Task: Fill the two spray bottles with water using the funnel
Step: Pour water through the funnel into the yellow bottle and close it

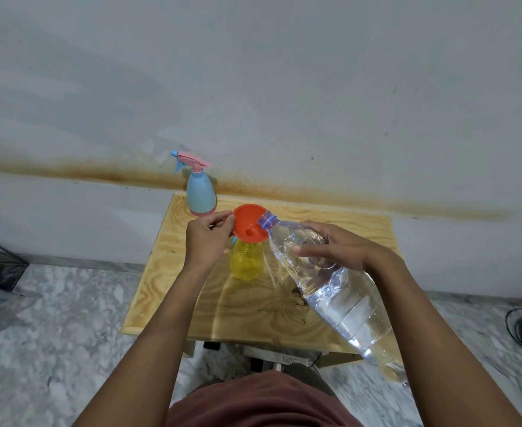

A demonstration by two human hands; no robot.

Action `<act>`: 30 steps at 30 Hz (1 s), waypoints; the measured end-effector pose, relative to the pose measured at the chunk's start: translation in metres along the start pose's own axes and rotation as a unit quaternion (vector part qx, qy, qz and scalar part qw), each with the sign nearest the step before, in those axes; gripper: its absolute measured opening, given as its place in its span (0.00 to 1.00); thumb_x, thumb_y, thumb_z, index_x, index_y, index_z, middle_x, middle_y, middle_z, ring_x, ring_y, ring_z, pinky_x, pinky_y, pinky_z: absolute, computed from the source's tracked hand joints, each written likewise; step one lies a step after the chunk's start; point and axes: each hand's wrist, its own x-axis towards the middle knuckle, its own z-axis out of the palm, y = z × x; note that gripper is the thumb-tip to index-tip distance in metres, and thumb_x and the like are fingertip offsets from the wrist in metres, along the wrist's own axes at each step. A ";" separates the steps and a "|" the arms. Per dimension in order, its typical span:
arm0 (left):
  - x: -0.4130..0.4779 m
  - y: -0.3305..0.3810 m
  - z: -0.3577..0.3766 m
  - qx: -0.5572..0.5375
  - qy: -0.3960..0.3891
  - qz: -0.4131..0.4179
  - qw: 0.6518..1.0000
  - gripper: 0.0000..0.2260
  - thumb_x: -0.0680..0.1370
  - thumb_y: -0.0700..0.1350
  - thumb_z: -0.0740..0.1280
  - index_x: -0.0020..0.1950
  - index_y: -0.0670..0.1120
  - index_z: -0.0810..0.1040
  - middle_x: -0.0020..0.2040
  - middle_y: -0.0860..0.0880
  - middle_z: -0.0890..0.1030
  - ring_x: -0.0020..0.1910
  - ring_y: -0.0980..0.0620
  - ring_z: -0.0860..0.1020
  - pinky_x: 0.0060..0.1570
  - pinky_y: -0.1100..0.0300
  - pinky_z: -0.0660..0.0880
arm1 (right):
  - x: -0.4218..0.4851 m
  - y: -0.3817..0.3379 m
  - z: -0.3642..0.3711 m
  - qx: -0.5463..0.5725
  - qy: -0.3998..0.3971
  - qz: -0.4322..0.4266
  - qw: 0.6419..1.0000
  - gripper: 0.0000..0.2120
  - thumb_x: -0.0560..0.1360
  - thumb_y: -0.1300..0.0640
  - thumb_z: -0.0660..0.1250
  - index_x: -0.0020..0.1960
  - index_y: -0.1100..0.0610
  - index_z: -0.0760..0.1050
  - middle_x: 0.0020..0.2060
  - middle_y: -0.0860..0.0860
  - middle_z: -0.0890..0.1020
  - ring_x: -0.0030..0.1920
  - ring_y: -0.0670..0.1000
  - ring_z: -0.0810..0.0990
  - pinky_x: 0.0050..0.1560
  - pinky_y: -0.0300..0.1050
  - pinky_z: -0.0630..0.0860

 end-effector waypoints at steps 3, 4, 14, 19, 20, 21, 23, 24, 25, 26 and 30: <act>0.000 0.001 0.000 0.001 0.000 0.002 1.000 0.09 0.77 0.41 0.72 0.56 0.43 0.84 0.42 0.51 0.84 0.46 0.52 0.84 0.55 0.50 0.81 | 0.000 -0.001 0.001 0.014 -0.001 0.000 1.000 0.22 0.73 0.44 0.73 0.66 0.38 0.73 0.41 0.40 0.84 0.37 0.40 0.81 0.36 0.35 0.74; 0.000 0.001 0.001 0.002 0.000 0.002 1.000 0.09 0.77 0.41 0.72 0.56 0.43 0.84 0.41 0.51 0.84 0.45 0.52 0.84 0.55 0.50 0.81 | 0.000 0.000 0.001 0.021 -0.003 0.001 1.000 0.23 0.73 0.44 0.73 0.67 0.38 0.73 0.43 0.40 0.84 0.37 0.41 0.81 0.36 0.35 0.75; -0.002 0.001 0.000 0.019 0.001 0.014 1.000 0.10 0.77 0.43 0.72 0.58 0.43 0.84 0.44 0.50 0.85 0.48 0.51 0.84 0.55 0.49 0.81 | -0.003 -0.006 0.003 0.018 -0.006 0.007 1.000 0.24 0.71 0.41 0.73 0.65 0.37 0.73 0.51 0.42 0.85 0.47 0.47 0.86 0.42 0.42 0.78; -0.002 0.002 0.001 0.011 0.001 0.011 1.000 0.10 0.77 0.42 0.72 0.57 0.42 0.84 0.42 0.50 0.84 0.47 0.51 0.84 0.55 0.49 0.81 | -0.003 -0.005 0.005 0.011 -0.002 0.014 1.000 0.27 0.69 0.37 0.74 0.67 0.36 0.72 0.56 0.44 0.83 0.47 0.47 0.84 0.42 0.41 0.77; -0.002 0.003 0.001 0.012 0.001 0.011 1.000 0.10 0.77 0.42 0.72 0.57 0.42 0.84 0.42 0.50 0.84 0.47 0.50 0.84 0.55 0.49 0.81 | -0.002 -0.004 0.005 0.009 -0.003 0.016 1.000 0.30 0.68 0.35 0.74 0.67 0.36 0.71 0.56 0.46 0.82 0.47 0.47 0.84 0.42 0.41 0.76; -0.002 0.003 0.001 0.013 0.001 0.012 1.000 0.10 0.77 0.42 0.72 0.57 0.42 0.84 0.42 0.49 0.84 0.47 0.50 0.84 0.55 0.49 0.81 | -0.001 -0.003 0.005 0.008 -0.002 0.019 1.000 0.32 0.66 0.34 0.74 0.68 0.37 0.71 0.56 0.47 0.83 0.46 0.47 0.85 0.42 0.41 0.76; -0.002 0.003 0.001 0.016 -0.001 0.014 1.000 0.10 0.77 0.42 0.72 0.57 0.42 0.84 0.43 0.49 0.85 0.47 0.51 0.84 0.55 0.49 0.81 | 0.000 -0.004 0.005 0.009 -0.002 0.021 1.000 0.34 0.65 0.33 0.75 0.68 0.38 0.71 0.53 0.49 0.84 0.44 0.48 0.85 0.39 0.40 0.76; -0.002 0.003 0.001 0.017 -0.001 0.014 1.000 0.10 0.77 0.42 0.72 0.58 0.42 0.84 0.43 0.50 0.85 0.47 0.51 0.84 0.55 0.49 0.81 | 0.000 -0.005 0.005 0.008 -0.003 0.019 1.000 0.34 0.64 0.34 0.75 0.68 0.38 0.71 0.52 0.49 0.84 0.43 0.48 0.85 0.38 0.40 0.76; -0.002 0.002 0.001 0.018 -0.001 0.014 1.000 0.10 0.77 0.42 0.72 0.58 0.42 0.83 0.43 0.50 0.85 0.47 0.52 0.84 0.55 0.49 0.81 | -0.001 -0.005 0.005 0.007 -0.004 0.018 1.000 0.34 0.64 0.34 0.74 0.67 0.38 0.71 0.52 0.48 0.84 0.45 0.48 0.85 0.39 0.40 0.76; -0.002 0.002 0.001 0.019 -0.001 0.014 1.000 0.11 0.77 0.42 0.72 0.58 0.42 0.83 0.44 0.50 0.85 0.48 0.52 0.84 0.55 0.50 0.81 | 0.000 -0.006 0.005 0.004 -0.005 0.018 1.000 0.33 0.64 0.34 0.74 0.67 0.37 0.72 0.53 0.47 0.84 0.46 0.48 0.84 0.40 0.40 0.76; -0.001 0.002 0.001 0.017 -0.001 0.014 1.000 0.11 0.77 0.42 0.72 0.58 0.42 0.83 0.45 0.49 0.85 0.48 0.52 0.84 0.55 0.50 0.81 | -0.001 -0.008 0.004 0.000 -0.006 0.021 1.000 0.26 0.70 0.39 0.74 0.66 0.36 0.72 0.53 0.42 0.83 0.45 0.44 0.84 0.42 0.41 0.77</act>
